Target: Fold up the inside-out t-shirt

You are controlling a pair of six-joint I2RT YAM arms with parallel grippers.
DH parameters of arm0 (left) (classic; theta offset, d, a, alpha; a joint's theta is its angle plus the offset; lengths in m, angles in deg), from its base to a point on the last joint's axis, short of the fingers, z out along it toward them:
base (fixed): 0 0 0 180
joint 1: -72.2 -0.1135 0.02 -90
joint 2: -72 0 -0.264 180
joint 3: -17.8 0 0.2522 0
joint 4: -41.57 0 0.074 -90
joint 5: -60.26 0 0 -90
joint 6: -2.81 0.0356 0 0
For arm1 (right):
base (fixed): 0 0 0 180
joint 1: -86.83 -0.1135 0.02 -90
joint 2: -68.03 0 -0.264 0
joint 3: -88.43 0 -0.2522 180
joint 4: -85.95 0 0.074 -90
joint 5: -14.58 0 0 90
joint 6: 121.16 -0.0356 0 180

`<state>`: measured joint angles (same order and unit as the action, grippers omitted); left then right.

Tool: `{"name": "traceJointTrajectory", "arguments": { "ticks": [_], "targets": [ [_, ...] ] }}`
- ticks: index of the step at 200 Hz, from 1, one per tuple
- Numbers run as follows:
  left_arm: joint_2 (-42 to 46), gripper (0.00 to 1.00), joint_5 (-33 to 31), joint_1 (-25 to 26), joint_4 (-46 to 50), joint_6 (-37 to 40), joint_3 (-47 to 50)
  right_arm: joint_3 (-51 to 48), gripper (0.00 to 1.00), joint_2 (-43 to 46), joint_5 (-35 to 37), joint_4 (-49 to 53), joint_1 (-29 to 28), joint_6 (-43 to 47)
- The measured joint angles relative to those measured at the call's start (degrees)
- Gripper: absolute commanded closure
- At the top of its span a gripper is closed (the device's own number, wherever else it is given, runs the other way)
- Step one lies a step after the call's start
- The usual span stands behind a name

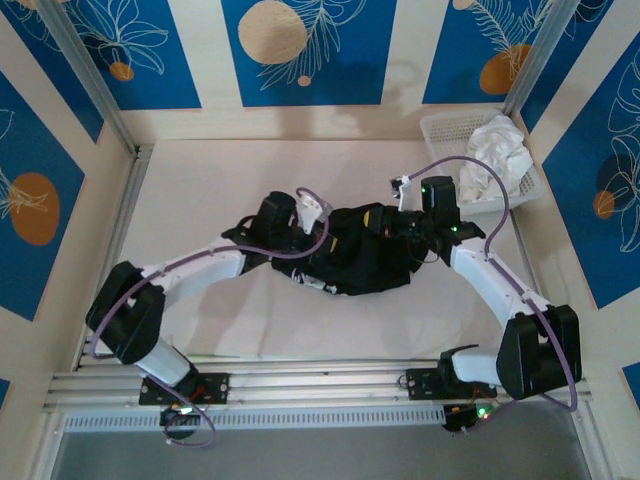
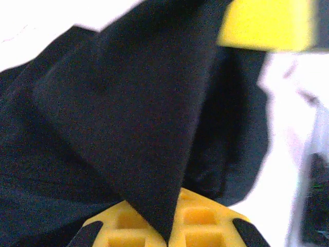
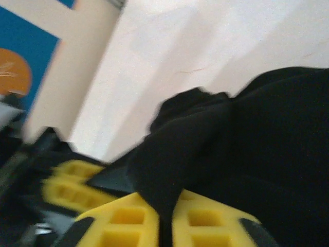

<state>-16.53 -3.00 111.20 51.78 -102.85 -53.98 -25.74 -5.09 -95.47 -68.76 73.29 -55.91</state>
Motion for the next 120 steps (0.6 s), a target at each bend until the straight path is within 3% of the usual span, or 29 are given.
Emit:
{"name": "traceJointTrajectory", "arguments": {
  "ticks": [23,55,83,120],
  "targets": [
    [3.8,1.00,8.0,-2.8,-5.8,-5.2,3.2,1.5,0.73,0.0,7.8,4.3,-0.9,2.8],
    [6.4,1.00,12.9,-3.7,-8.8,-8.5,4.5,1.9,0.64,2.1,14.1,8.7,-2.5,6.1],
    [6.6,1.00,14.4,-3.9,-9.7,-10.0,4.5,-0.6,0.61,10.1,15.8,9.5,-6.3,8.3],
    [6.6,1.00,15.1,-4.0,-9.7,-11.0,4.5,-6.2,0.65,19.8,13.6,6.7,-15.0,9.6]
  ]
}}
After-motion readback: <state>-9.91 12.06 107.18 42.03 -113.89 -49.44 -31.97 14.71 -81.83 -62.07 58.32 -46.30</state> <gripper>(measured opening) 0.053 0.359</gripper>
